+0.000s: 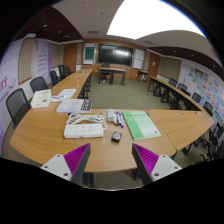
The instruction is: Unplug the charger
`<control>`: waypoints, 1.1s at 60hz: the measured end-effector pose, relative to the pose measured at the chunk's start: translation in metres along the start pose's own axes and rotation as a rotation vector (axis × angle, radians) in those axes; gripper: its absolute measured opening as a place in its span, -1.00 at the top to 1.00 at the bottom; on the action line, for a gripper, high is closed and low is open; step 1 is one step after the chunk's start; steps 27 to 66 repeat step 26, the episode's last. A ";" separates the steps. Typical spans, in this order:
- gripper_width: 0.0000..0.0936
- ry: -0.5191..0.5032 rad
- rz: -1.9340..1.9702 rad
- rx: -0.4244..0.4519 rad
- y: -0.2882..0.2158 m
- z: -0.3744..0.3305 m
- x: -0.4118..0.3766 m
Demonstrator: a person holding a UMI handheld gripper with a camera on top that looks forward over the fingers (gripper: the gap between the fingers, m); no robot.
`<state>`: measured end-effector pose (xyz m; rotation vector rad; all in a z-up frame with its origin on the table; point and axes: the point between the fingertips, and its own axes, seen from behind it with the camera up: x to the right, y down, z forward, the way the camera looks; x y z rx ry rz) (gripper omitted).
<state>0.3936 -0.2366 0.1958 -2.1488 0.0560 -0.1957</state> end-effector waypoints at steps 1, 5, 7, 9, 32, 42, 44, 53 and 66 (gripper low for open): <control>-0.83 0.004 0.001 -0.003 0.002 -0.008 0.000; -0.83 0.009 0.005 -0.003 0.006 -0.036 -0.004; -0.83 0.010 0.005 0.001 0.008 -0.048 -0.007; -0.83 0.013 0.003 0.006 0.009 -0.059 -0.007; -0.83 0.018 -0.027 0.020 0.015 -0.101 -0.011; -0.83 0.018 -0.027 0.020 0.015 -0.101 -0.011; -0.83 0.018 -0.027 0.020 0.015 -0.101 -0.011; -0.83 0.018 -0.027 0.020 0.015 -0.101 -0.011; -0.83 0.018 -0.027 0.020 0.015 -0.101 -0.011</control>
